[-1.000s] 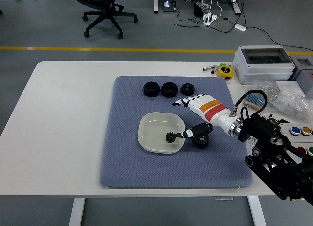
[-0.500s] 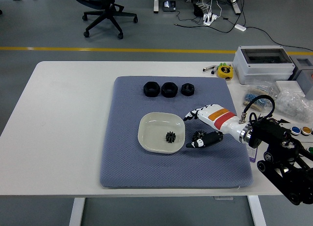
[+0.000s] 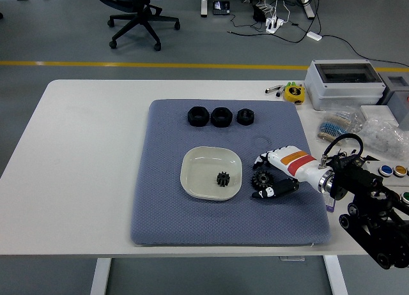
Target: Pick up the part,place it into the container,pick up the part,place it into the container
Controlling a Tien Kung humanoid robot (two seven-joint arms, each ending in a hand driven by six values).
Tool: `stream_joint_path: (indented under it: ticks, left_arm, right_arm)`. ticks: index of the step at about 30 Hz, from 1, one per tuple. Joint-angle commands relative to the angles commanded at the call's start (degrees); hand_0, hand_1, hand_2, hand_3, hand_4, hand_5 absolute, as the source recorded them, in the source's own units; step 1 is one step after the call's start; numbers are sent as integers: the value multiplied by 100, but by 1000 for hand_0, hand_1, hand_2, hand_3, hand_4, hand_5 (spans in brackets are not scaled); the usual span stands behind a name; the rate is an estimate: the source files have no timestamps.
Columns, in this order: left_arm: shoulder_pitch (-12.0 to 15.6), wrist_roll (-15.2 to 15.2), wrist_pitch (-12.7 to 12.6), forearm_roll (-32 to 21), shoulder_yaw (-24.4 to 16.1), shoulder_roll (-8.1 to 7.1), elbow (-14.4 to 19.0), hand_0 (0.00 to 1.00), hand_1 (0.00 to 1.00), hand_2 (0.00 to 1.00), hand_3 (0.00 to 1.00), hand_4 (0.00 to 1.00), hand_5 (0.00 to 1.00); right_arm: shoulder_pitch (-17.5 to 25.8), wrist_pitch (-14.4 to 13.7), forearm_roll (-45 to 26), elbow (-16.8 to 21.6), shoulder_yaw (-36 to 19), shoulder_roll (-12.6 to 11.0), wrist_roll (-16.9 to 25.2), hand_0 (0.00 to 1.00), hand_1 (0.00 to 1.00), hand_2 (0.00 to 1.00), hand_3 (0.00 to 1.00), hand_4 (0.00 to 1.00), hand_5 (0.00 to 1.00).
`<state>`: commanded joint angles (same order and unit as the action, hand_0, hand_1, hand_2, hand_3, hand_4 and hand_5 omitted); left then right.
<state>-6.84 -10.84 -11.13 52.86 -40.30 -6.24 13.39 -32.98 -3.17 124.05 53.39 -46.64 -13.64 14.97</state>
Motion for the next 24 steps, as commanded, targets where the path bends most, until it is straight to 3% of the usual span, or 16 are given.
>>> stream_joint_path:
  ticks: [1,6,7,12,13,19,20,24]
  left_arm:
    - [-1,1,-2,-10,4,-1,0,689,680,698,570,646,606]
    - [-5,7,-7,-34,14,-2,-1,689,680,698,570,646,606]
    - [-4,9,-7,-38,17,-3,-1,689,680,698,570,647,606]
    - [-4,5,-4,-23,11,-1,0,689,680,698,570,647,606]
    - [-4,4,-4,-22,11,-1,0,689,680,697,570,646,606]
    - [0,-2,-3,5,-6,5,-1,689,680,697,570,646,606]
    - [3,-3,-3,9,-6,5,-2,689,680,698,570,646,606]
    - [8,-9,1,36,-21,9,-1,689,680,698,570,646,606]
  right_arm:
    - [1,-6,5,-15,2,-2,-2,523,528,582,523,973,569]
    - [-1,-69,60,-73,7,4,10,523,528,582,523,973,569]
    - [-2,-85,72,-80,14,8,17,348,414,491,490,870,475]
    - [-3,-154,86,-116,83,26,50,348,414,491,490,870,475]
    - [-4,-172,86,-125,99,27,56,195,311,447,469,843,463]
    - [-3,-283,87,-152,141,11,80,195,311,447,469,843,463]
    - [0,-323,69,-151,144,8,91,77,180,341,425,858,400]
    - [9,-484,-42,-149,165,8,159,77,180,341,425,858,400]
